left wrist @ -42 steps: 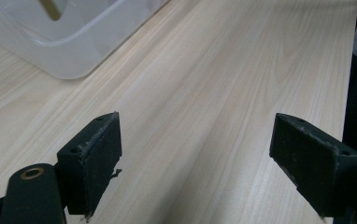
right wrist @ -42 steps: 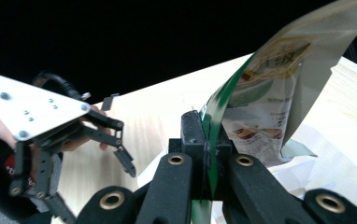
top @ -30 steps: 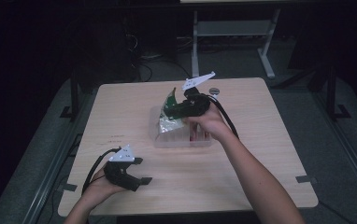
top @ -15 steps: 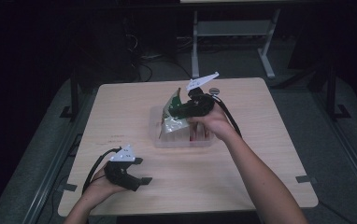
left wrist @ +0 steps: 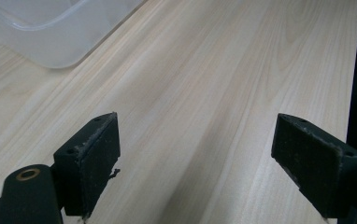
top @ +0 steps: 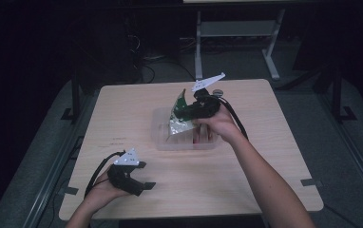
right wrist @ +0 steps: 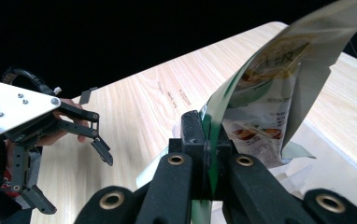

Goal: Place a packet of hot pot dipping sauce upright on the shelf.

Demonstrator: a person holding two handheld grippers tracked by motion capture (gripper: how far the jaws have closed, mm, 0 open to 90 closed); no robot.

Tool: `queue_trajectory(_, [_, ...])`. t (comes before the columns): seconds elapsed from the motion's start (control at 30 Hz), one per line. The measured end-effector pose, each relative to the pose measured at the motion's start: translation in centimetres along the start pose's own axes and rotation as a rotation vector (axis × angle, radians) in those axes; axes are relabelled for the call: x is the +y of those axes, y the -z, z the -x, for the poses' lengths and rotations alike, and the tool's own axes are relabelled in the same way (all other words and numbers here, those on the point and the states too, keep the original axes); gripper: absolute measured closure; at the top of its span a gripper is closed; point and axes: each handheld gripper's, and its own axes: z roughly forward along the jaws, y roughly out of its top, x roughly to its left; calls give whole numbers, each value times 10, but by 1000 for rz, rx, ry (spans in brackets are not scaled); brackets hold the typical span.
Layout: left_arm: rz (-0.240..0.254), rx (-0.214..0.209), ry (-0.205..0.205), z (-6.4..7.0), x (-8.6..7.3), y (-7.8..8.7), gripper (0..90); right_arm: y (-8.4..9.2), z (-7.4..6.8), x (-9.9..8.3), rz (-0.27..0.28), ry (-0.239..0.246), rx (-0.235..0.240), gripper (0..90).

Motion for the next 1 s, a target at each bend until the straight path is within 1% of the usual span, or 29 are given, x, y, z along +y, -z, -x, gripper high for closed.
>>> queue_trajectory(0.1, [-1,1,4,-1,-1,0,150,-6,0,-1,-11,2,4,900])
queue_trajectory(0.2, [-1,2,1,-1,-1,0,150,-13,0,-2,-26,-7,4,900])
queue_trajectory(0.37, [-10,-3,-3,0,-1,-1,150,-21,1,-4,-46,-12,-4,900])
queue_trajectory(0.53, [-18,-5,-10,1,-1,-2,150,-28,0,-6,-82,-11,-22,900])
queue_trajectory(0.63, [-23,-1,-22,0,-1,-2,150,-33,0,-8,-97,-10,-31,900])
queue_trajectory(0.7, [-22,1,-22,0,-1,-3,150,-35,1,-10,-101,-3,-34,895])
queue_trajectory(0.73, [-22,-3,-13,1,-1,-3,150,-35,1,-10,-99,-2,-34,889])
queue_trajectory(0.77, [-23,-5,-15,1,-1,-3,150,-35,0,-10,-95,-7,-32,877])
queue_trajectory(0.83, [-27,-4,-18,1,-1,-3,150,-34,0,-8,-83,-4,-37,810])
queue_trajectory(0.93, [-24,-8,-22,1,-1,-4,150,-30,-3,-6,-74,16,-77,716])
queue_trajectory(1.0, [-23,-8,-20,1,-1,-4,150,-26,-5,-4,-67,21,-86,656])
